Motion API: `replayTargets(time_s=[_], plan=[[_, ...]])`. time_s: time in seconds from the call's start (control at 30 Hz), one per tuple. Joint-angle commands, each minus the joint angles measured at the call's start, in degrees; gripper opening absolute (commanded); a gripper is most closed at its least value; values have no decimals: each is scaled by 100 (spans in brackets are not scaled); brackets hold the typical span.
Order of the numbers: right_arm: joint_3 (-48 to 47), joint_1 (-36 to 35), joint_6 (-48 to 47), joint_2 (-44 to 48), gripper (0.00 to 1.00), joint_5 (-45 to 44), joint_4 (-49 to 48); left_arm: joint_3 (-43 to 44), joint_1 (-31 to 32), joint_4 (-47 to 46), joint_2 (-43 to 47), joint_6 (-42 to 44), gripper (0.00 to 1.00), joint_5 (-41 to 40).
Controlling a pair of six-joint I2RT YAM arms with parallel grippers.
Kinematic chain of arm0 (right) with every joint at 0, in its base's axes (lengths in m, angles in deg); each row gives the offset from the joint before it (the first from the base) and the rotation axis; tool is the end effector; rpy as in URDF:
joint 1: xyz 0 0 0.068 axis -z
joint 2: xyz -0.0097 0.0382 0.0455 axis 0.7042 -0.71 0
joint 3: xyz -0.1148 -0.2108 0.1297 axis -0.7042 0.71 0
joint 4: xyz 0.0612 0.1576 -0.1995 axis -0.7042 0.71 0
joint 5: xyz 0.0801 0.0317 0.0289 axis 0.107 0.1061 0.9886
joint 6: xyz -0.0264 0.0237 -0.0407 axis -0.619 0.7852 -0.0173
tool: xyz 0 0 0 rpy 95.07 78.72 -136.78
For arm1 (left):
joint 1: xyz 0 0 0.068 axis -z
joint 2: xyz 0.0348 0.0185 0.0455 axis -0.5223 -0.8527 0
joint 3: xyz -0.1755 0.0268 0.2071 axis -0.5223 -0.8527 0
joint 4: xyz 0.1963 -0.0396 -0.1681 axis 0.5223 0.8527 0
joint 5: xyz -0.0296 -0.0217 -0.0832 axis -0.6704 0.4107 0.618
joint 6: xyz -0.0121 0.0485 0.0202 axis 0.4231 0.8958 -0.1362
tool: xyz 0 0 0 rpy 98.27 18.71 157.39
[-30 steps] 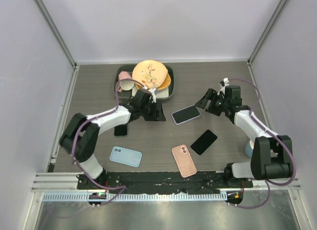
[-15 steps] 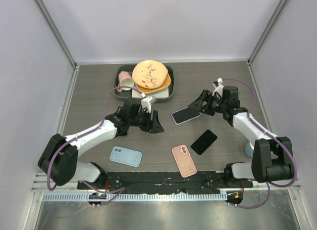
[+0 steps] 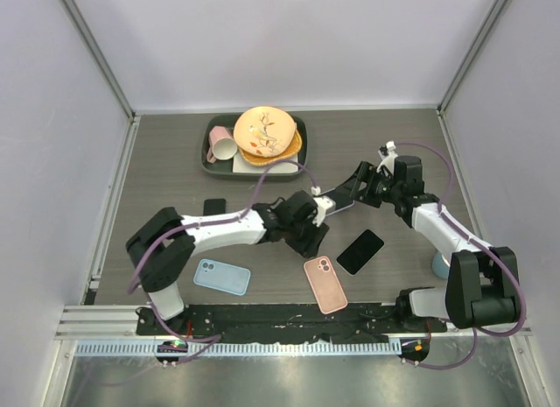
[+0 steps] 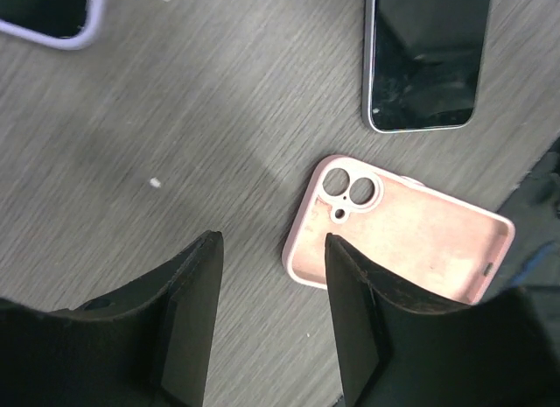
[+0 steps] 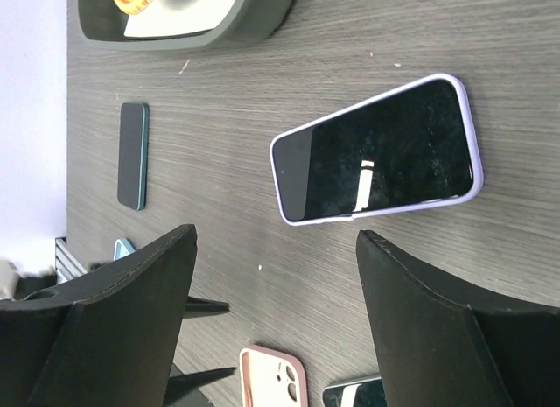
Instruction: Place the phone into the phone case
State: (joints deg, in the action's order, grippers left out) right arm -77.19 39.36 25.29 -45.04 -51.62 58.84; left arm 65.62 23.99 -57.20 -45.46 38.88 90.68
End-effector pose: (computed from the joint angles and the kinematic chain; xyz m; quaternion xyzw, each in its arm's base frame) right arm 0.2682 0.0443 0.2208 0.0435 0.8626 0.3597 0.3531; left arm 0.1964 -0.2972 0.1980 0.3262 0.8800 -0.2710 0.2138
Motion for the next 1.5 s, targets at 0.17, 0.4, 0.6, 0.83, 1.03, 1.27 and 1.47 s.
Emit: replayTargets(time_s=[0.17,0.4,0.6,0.83,1.03,1.27,1.47], plan=[[41,-4,-50,54,79,-147,37,636,779,655,-797,411,53,-1522],[41,-4,-41,54,79,-252,37,618,1025,568,-955,455,48,-2014],[15,-4,-24,-7,79,-279,46,496,1149,304,-1052,402,20,-1953],[41,-4,-41,-34,78,-279,55,118,807,312,-561,-423,0,-2788],[24,-4,-41,-139,78,-296,37,-137,-37,707,-25,-1397,0,-3112],[32,-4,-103,-131,78,-428,169,-384,-538,1182,345,-2119,0,-3570],[41,-13,-147,-148,78,-463,230,-401,-670,1349,372,-2331,0,-3588]])
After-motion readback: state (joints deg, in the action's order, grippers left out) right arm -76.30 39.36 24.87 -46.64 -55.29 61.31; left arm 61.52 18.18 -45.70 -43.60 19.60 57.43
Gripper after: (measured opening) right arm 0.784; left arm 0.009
